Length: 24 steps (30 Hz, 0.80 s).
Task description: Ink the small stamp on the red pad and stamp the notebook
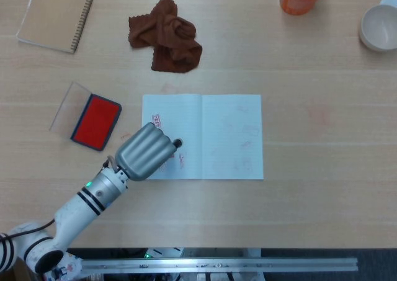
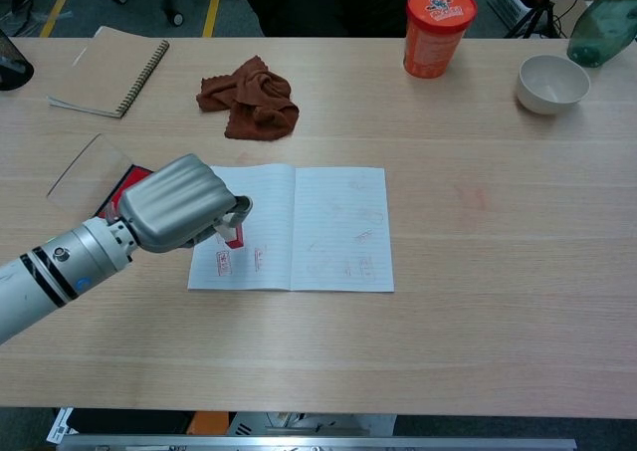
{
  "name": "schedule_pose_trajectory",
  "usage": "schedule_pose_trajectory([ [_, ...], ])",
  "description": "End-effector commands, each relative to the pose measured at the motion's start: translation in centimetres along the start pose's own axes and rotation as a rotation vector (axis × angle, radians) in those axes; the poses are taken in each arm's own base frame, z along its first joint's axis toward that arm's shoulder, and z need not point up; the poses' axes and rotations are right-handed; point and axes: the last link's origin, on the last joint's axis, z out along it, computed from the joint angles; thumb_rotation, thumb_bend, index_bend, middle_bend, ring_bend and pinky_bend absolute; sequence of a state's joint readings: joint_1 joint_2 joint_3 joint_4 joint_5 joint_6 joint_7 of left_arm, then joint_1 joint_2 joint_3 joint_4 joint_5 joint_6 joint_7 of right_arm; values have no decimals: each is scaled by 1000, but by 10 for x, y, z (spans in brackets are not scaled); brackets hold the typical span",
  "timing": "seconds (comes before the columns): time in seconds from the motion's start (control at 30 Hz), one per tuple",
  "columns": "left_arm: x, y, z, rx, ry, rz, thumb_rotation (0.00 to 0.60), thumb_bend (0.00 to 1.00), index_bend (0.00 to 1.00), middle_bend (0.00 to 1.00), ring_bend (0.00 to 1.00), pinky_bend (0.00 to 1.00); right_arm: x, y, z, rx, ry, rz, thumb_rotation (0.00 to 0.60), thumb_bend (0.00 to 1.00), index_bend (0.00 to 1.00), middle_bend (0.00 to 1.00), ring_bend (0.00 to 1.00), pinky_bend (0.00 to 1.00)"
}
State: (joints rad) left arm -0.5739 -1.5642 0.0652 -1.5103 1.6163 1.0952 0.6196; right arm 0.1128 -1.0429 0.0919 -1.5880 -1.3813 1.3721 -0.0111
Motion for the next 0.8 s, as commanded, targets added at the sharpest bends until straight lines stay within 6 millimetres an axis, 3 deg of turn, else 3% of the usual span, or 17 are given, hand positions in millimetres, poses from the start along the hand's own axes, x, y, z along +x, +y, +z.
schedule_pose_trajectory([
  [0.03,3,-10,-13,27,2,12,600,407,537,1000,1000,1000,0,-1,1,3,-1,1,600,301,158,308,170,236],
  [0.47,-18,-32,-61,93,-93,84,600,406,514,1000,1000,1000,-2,-7,4,23,-5,2,600,301,158,308,170,236],
  [0.8,-40,-35,-74,124,-140,85,600,400,477,1000,1000,1000,-2,-8,2,26,-4,1,600,300,158,308,170,236],
])
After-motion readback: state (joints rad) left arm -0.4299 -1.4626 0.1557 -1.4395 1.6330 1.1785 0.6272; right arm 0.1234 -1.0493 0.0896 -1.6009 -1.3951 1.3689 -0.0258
